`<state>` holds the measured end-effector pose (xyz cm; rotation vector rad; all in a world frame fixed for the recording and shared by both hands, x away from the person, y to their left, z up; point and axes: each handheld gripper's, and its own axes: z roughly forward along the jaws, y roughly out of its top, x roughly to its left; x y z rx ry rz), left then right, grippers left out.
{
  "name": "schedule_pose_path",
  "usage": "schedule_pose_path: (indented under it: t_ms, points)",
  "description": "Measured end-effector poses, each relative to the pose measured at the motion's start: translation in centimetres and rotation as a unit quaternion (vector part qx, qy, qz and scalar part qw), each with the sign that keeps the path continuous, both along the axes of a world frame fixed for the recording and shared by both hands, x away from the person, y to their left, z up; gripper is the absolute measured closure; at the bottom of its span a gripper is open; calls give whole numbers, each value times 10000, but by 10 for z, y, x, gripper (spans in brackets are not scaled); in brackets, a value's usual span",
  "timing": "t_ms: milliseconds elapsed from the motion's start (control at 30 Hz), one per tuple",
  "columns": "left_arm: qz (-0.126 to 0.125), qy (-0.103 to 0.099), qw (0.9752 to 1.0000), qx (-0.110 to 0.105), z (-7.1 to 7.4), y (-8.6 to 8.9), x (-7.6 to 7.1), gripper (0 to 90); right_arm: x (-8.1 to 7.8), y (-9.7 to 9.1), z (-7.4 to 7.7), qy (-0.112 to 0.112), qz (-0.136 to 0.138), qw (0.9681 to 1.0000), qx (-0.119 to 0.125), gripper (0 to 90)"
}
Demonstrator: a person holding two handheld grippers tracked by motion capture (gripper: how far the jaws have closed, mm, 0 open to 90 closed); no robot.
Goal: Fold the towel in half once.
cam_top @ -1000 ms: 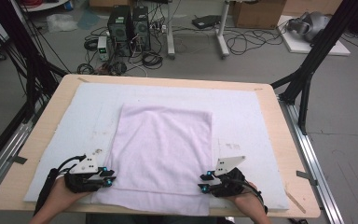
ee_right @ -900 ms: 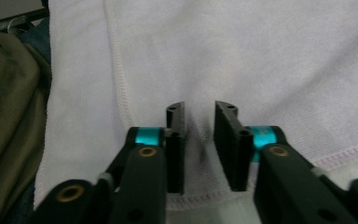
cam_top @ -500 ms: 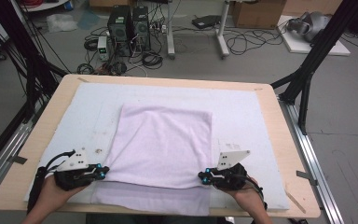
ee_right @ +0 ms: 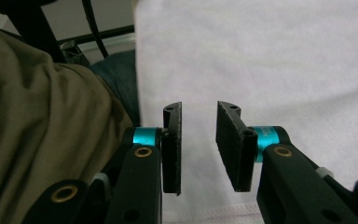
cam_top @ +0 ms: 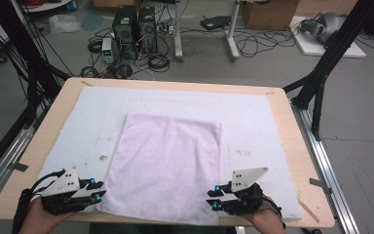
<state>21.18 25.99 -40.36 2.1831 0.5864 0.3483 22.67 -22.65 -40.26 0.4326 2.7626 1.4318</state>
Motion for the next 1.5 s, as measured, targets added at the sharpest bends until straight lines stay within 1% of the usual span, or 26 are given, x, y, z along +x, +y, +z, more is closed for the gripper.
schedule_pose_path:
  t_ms: [67,167,233,267,333,367,433,500,567,633,700,900,1000,1033,1100,1133,1200,1233,1267,1367,1433,1467,1500]
  points:
    - [30,11,10000,-15,-3,-2,9,662,8,0,-3,10,-72,10000,-47,681]
    - [76,32,9999,-87,-8,-5,23,635,24,-2,-6,19,-281,9996,-78,643]
    - [137,57,9998,-134,-10,-7,32,619,35,-3,-9,39,-427,9990,-101,622]
    - [130,64,9998,-138,-10,-7,37,616,41,-3,-9,52,-496,9987,-124,609]
    - [169,43,9997,-177,-11,-8,44,613,51,-4,-11,60,-625,9979,-135,589]
    - [190,31,9996,-197,-11,-8,48,607,56,-4,-12,98,-674,9975,-167,580]
    - [236,8,9995,-212,-11,-8,54,603,64,-4,-12,38,-791,9966,-223,566]
    - [273,14,9992,-292,-11,-9,60,600,70,-5,-11,58,-868,9961,-163,551]
    - [304,48,9989,-360,-12,-10,66,592,77,-6,-12,28,-955,9953,-166,535]
    - [322,76,9987,-396,-12,-13,71,578,82,-8,-14,85,-1036,9945,-153,513]
    - [326,104,9984,-441,-12,-14,76,566,88,-9,-15,86,-1136,9933,-170,497]
    - [375,183,9976,-552,-10,-19,94,530,104,-15,-15,93,-1365,9906,13,442]
    - [391,193,9975,-550,-9,-21,102,520,112,-14,-15,80,-1432,9897,-17,425]
    - [406,205,9975,-542,-8,-21,105,516,114,-14,-15,112,-1454,9893,-12,419]
    - [475,208,9970,-583,-7,-21,109,505,119,-13,-16,92,-1487,9888,-12,415]
    - [495,221,9968,-594,-6,-21,111,497,121,-13,-17,116,-1503,9886,-17,406]
    - [544,184,9964,-630,-5,-21,113,495,126,-12,-18,164,-1516,9883,-1,398]
    - [556,186,9961,-654,-4,-20,115,490,128,-11,-18,148,-1514,9884,-10,397]
    - [556,181,9962,-649,-3,-20,116,484,131,-11,-17,171,-1522,9882,-8,392]
    - [637,205,9954,-687,0,-19,120,478,137,-10,-13,119,-1528,9882,20,382]
    - [674,204,9950,-710,3,-18,123,473,141,-10,-9,143,-1565,9876,42,374]
    - [671,185,9950,-719,4,-18,124,473,143,-10,-7,125,-1553,9878,27,370]
    - [694,170,9945,-769,6,-17,125,473,144,-9,-5,119,-1565,9876,11,368]
